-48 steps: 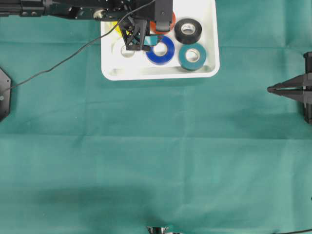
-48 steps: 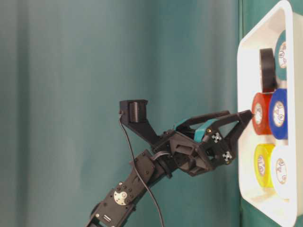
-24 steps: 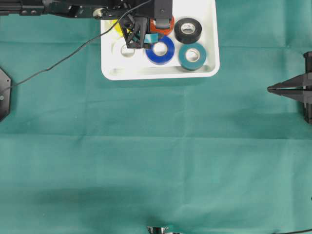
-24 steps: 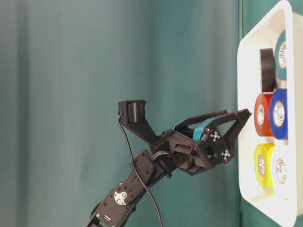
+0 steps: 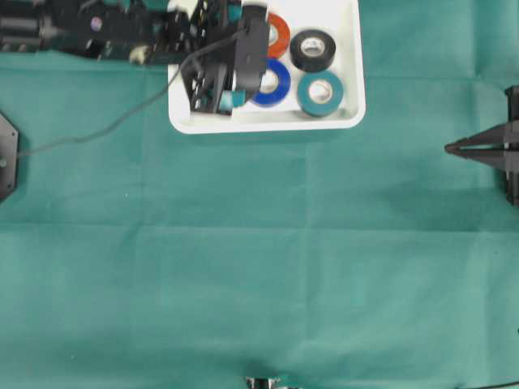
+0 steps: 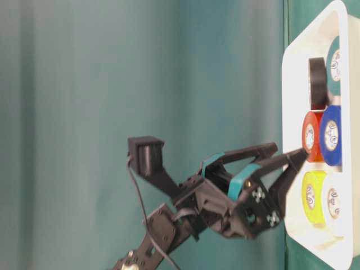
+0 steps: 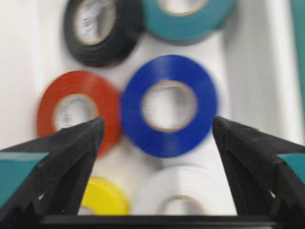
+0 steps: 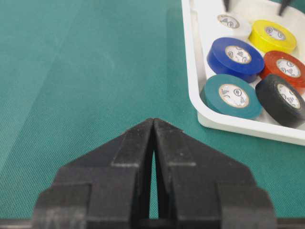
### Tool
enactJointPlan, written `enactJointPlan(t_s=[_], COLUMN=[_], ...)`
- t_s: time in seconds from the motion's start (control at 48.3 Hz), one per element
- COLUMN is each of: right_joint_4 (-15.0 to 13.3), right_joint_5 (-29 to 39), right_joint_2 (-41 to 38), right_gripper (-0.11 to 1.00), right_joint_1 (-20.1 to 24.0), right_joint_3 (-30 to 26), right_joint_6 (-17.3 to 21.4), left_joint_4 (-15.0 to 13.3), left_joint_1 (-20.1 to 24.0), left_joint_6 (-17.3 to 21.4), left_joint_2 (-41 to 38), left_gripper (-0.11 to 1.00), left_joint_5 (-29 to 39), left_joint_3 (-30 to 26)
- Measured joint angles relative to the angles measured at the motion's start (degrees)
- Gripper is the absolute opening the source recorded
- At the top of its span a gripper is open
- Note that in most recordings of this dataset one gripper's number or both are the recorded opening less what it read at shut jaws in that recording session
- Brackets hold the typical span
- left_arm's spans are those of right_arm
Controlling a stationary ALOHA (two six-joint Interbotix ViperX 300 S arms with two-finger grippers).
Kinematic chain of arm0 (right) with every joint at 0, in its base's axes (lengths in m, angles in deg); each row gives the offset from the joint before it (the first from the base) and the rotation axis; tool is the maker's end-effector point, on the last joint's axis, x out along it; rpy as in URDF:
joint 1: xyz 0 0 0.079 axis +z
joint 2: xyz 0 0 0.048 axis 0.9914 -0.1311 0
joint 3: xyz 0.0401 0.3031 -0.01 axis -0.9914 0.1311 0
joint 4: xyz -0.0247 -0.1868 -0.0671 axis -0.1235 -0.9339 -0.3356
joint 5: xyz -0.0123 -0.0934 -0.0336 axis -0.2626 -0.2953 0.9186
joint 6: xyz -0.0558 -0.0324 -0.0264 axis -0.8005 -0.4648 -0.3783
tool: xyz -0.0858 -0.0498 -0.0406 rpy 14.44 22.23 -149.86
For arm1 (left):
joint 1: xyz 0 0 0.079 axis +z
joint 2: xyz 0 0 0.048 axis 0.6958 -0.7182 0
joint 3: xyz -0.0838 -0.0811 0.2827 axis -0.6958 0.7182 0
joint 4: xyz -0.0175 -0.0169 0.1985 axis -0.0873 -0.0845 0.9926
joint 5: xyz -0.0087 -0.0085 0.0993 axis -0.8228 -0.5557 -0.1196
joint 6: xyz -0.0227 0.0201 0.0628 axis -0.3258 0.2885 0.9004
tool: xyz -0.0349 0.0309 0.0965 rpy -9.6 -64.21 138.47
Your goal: Put the tape into the white case with the left arm.
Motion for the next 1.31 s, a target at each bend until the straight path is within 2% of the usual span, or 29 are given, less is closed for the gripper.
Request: enactJointPlan(t_s=[0.414,0.642,0.994,1.305], right_joint_4=[-0.44,-1.49,-1.58,-1.58], right_joint_5=[0.0,0.0,0.0,0.0], right_joint_2=[0.09,0.09,0.0,0.0], right_gripper=[-0.09,-0.09,-0.09,-0.09], right_joint_1=[0.0,0.0,0.0,0.0], right_joint_3=[0.0,0.0,0.0,0.0], right_joint_6=[0.0,0.0,-0.09,0.0], left_joint_4=[-0.09,-0.09,-0.09,-0.09], left_joint_1=[-9.58,-13.8,-14.41,-14.5], left_joint_6=[-9.14,-12.66,-13.89,-14.15], left_joint_2=[3.78,3.87,8.09,14.94], left_gripper=[0.98,0.98,0.98,0.98], left_joint_5=[-11.07,-13.27,-13.36,-13.89], left_joint_3=[7.29,9.67,12.48,18.46])
